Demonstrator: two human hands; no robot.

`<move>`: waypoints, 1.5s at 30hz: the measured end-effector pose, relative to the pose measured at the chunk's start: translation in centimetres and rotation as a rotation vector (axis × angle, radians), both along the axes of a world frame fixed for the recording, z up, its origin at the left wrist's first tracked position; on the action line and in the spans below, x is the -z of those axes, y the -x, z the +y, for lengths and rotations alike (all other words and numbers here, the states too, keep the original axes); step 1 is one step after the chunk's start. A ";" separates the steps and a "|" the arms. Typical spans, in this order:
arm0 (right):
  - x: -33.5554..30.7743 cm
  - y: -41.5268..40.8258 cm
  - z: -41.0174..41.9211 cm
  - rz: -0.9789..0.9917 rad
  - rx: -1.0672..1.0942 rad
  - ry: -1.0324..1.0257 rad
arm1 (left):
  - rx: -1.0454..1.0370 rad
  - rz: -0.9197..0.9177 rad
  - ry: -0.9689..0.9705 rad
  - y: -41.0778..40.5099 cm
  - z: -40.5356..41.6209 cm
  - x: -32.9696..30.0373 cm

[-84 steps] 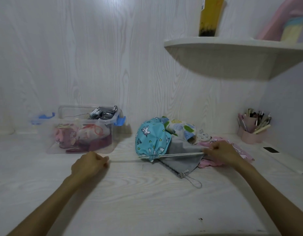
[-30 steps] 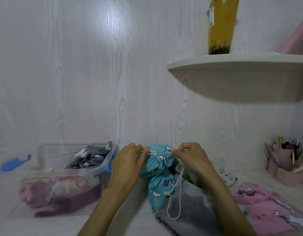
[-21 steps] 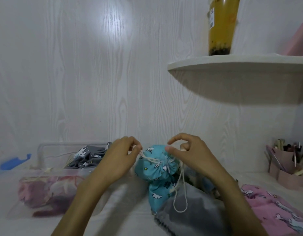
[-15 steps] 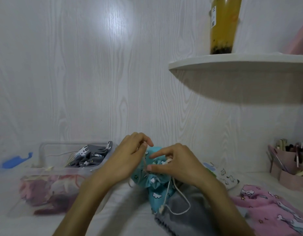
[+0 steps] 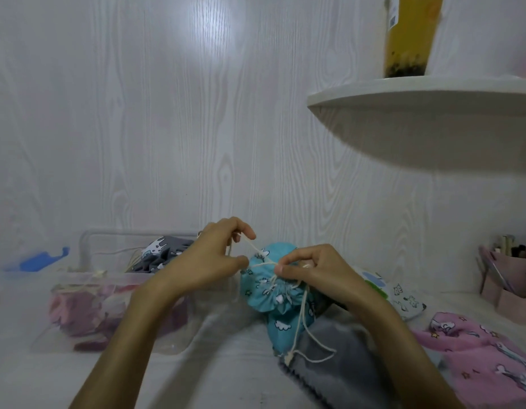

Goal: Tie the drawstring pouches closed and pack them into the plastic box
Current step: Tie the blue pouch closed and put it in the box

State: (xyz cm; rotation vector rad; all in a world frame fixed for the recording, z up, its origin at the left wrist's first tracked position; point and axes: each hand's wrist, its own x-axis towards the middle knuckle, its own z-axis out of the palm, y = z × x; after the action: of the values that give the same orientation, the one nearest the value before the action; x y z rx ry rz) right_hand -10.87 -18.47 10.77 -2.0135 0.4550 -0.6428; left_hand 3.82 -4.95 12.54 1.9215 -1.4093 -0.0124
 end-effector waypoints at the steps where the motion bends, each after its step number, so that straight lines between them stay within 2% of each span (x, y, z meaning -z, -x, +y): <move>1: 0.0 -0.1 0.0 0.004 0.014 -0.019 | -0.039 -0.041 -0.025 0.1 0.2 0.0; 3: 0.0 -0.3 0.0 -0.024 0.060 -0.081 | -0.244 -0.219 0.017 0.4 0.3 -0.3; 5: 0.0 -0.4 0.1 -0.043 0.096 -0.102 | -0.369 -0.238 0.148 1.2 0.8 -0.9; 6: 0.0 -0.4 0.2 -0.047 0.104 -0.100 | -0.333 -0.181 0.167 1.7 1.1 -1.2; 8: 0.0 -0.5 0.5 -0.046 0.111 -0.084 | -0.183 -0.075 0.012 2.8 1.3 -1.6; 10: 0.0 -0.7 0.8 -0.045 0.119 -0.068 | -0.105 -0.063 -0.143 3.6 0.9 -1.1; 12: 0.0 -0.8 0.9 -0.051 0.125 -0.047 | -0.136 -0.084 -0.168 3.8 -0.1 -0.3; 15: -0.1 -0.8 1.1 -0.085 0.110 0.000 | -0.194 -0.050 -0.061 3.4 -1.5 0.8; 19: -0.1 -0.6 0.5 -0.139 0.075 0.037 | -0.085 0.147 0.098 2.7 -2.5 2.0; 22: 0.0 -0.8 0.6 -0.158 0.065 0.047 | -0.090 0.135 0.187 2.8 -3.2 2.7; 25: -0.3 -0.6 0.6 -0.193 0.075 0.010 | -0.084 0.204 0.284 2.5 -3.8 3.4; 27: -0.1 -0.3 -0.3 -0.051 0.089 0.070 | -0.063 0.251 0.282 1.8 -4.2 3.8; 31: 2.1 -0.6 -1.8 0.361 0.200 0.427 | -0.027 0.291 0.208 -0.3 -4.6 4.5; 35: 5.6 -2.4 -2.0 0.663 0.089 0.546 | -0.068 0.228 0.079 -1.5 -5.0 6.9; 40: 6.4 -3.2 -1.5 0.709 0.067 0.632 | -0.063 0.272 0.081 -1.5 -5.7 7.9; 45: 5.8 -3.1 -1.4 0.726 -0.017 0.578 | 0.180 0.622 0.169 0.3 -5.6 6.5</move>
State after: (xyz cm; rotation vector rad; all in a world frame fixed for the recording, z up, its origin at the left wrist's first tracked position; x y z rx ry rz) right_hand -7.76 -19.90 4.96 -2.7892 0.7289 0.0153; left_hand 3.57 -10.51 6.06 1.4657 -1.1044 -0.5152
